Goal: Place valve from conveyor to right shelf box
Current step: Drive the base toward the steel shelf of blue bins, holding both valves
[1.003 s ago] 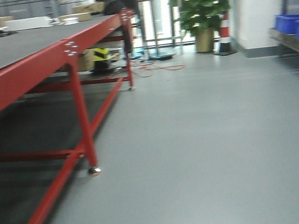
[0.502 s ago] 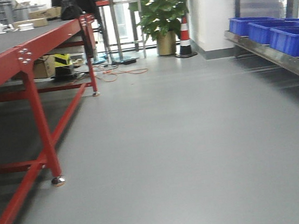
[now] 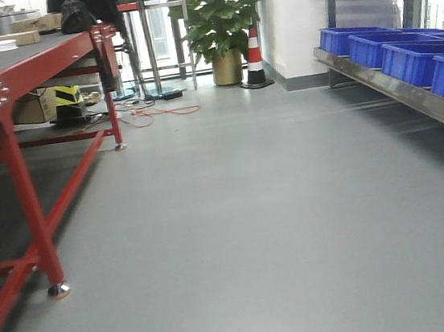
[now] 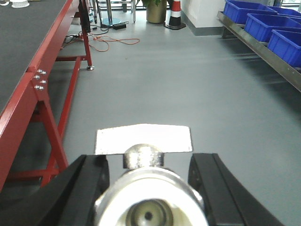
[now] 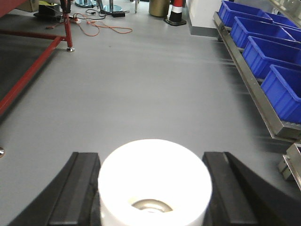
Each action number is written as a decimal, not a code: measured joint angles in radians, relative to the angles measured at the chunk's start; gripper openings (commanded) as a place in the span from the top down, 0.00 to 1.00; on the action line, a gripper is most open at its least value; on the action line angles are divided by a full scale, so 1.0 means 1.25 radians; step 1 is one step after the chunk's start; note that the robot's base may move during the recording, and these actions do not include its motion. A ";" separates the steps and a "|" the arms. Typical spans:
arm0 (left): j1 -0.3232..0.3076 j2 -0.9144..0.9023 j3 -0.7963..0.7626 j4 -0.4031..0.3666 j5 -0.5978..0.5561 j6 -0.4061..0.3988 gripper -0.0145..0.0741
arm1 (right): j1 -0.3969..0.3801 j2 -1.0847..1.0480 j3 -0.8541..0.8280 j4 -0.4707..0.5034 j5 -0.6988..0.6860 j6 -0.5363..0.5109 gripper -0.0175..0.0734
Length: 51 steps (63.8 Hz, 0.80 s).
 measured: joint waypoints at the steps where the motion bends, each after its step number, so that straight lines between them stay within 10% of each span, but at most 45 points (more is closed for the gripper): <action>1: 0.000 0.000 0.000 0.000 0.000 0.000 0.96 | 0.000 0.000 0.000 0.000 0.000 0.000 0.99; 51: 0.000 0.000 0.000 0.000 0.000 0.000 0.96 | 0.000 0.000 0.000 0.000 0.000 -0.002 0.99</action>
